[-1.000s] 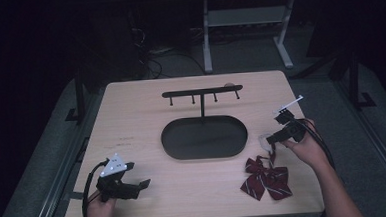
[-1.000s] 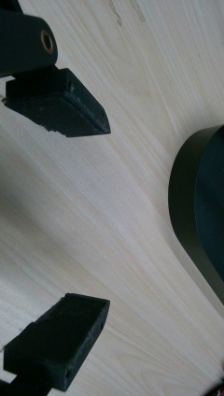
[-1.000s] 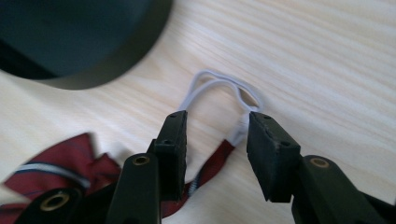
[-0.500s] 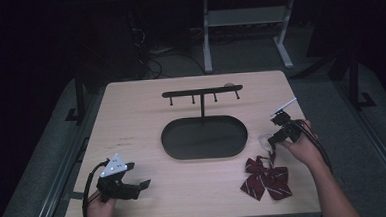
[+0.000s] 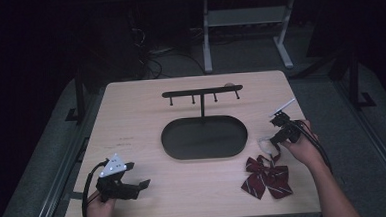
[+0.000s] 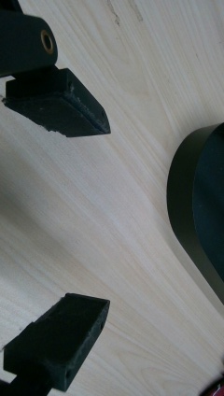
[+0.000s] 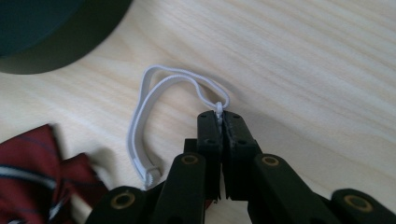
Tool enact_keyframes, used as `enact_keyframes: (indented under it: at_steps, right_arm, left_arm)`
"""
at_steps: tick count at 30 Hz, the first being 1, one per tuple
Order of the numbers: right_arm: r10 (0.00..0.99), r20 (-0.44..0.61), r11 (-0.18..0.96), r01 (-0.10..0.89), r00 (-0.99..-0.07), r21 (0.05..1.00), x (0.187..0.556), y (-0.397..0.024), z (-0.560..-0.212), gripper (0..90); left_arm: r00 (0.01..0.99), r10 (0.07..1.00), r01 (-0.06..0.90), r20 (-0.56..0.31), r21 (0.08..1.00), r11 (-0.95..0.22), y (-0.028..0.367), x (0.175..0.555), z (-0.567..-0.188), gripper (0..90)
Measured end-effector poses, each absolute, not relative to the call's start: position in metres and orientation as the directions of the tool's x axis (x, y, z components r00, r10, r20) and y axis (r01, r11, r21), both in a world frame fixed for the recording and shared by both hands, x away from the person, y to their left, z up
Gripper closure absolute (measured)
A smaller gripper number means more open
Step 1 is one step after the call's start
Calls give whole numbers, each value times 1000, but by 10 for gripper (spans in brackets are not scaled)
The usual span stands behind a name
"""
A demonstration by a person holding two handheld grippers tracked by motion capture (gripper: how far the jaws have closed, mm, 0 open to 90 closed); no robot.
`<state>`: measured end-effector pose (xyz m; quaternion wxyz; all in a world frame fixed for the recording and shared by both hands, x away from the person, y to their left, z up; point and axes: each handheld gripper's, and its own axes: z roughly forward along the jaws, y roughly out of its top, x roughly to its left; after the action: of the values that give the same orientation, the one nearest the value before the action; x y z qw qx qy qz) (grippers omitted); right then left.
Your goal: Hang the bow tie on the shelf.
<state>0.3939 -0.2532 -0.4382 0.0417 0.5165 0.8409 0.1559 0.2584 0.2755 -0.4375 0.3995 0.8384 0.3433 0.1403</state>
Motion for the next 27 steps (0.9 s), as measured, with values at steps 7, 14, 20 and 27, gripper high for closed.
enact_keyframes:
  at_steps: [7,14,20,27]
  right_arm:
    - [865,157,409,850,-477,332,386,-257,-429,865]
    - [839,194,415,829,-508,375,376,-256,-415,866]
    - [816,192,432,796,-545,424,367,-250,-396,868]
    - [784,185,465,757,-593,459,358,-241,-379,868]
  left_arm:
    - [727,686,466,-38,761,-452,275,259,-438,135]
    - [723,689,468,-40,762,-447,275,258,-438,135]
    - [723,690,465,-38,765,-446,277,258,-438,135]
    - [728,685,461,-34,763,-452,274,258,-438,135]
